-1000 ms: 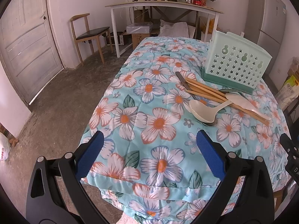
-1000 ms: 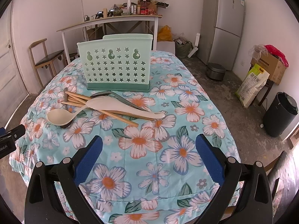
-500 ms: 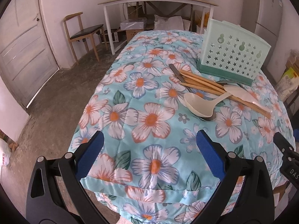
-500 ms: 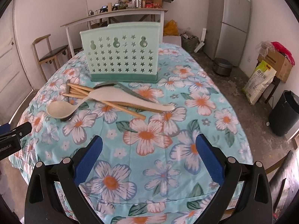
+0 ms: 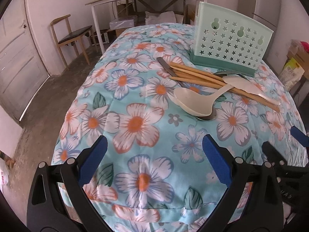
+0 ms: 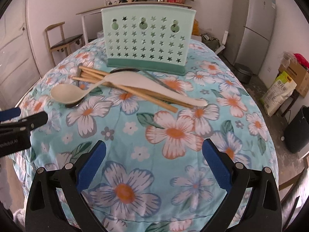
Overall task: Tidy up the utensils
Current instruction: 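Grasp the white plastic spoon by its handle with the left tool, then lift the white plastic spoon slightly with the left tool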
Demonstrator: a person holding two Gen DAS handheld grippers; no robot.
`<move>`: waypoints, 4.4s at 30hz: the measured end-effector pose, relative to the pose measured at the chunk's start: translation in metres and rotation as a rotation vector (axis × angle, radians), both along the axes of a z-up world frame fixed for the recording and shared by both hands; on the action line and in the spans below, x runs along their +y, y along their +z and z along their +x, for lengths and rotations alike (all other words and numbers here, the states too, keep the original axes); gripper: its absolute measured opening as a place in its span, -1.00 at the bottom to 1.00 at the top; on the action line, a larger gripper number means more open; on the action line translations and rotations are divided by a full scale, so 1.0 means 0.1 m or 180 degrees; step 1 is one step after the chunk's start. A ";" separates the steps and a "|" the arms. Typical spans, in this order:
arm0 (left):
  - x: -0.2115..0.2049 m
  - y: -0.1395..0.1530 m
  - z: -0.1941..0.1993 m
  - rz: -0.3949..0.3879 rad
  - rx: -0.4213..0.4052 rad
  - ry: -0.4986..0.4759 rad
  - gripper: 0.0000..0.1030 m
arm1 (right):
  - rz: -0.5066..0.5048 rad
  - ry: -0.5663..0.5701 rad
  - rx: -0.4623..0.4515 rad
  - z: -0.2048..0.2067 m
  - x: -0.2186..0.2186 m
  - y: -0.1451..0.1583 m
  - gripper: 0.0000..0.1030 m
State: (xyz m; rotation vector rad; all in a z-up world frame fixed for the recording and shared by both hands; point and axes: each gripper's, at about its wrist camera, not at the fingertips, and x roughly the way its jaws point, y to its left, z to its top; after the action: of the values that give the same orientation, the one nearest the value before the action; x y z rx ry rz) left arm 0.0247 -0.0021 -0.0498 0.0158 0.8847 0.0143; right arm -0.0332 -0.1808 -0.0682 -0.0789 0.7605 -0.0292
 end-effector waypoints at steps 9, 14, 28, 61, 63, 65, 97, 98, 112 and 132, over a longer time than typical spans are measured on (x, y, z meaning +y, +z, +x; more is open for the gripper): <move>0.07 0.03 0.07 -0.0180 -0.0139 -0.0152 0.84 | 0.0036 0.0161 0.0040 0.01 -0.01 -0.13 0.88; 0.12 0.10 0.05 -0.0269 -0.0280 -0.0201 0.83 | 0.0314 0.0207 0.0067 0.03 -0.11 -0.18 0.88; 0.08 0.05 0.31 -0.1134 -0.0127 -0.0531 -0.23 | 0.0378 0.0233 -0.0104 -0.02 -0.13 -0.21 0.88; 1.00 -0.25 0.25 -0.1983 0.0452 0.0061 -0.84 | 0.0386 0.0189 -0.0080 0.03 -0.13 -0.22 0.88; 1.01 -0.30 0.25 -0.2069 0.0447 0.0100 -0.82 | 0.0378 0.0179 -0.0079 0.02 -0.12 -0.22 0.88; 1.01 -0.33 0.25 -0.2132 0.0424 0.0131 -0.82 | 0.0378 0.0173 -0.0075 0.02 -0.12 -0.22 0.88; 0.94 -0.31 0.30 -0.1895 0.0222 0.0087 -0.85 | 0.0372 0.0166 -0.0036 0.05 -0.12 -0.22 0.88; 0.94 -0.31 0.31 -0.1893 0.0223 0.0084 -0.85 | 0.0371 0.0168 -0.0039 0.04 -0.12 -0.22 0.88; 0.91 -0.31 0.29 -0.1824 0.0189 0.0066 -0.84 | 0.0377 0.0170 -0.0031 0.05 -0.12 -0.22 0.88; 0.90 -0.30 0.30 -0.1780 0.0170 -0.0014 -0.84 | 0.0385 0.0181 -0.0011 0.07 -0.12 -0.22 0.88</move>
State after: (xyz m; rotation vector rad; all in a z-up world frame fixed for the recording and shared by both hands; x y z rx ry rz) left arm 0.0546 0.0882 -0.0798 -0.5058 0.9176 -0.2385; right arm -0.0260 -0.1928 -0.0897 0.0146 0.7547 0.0705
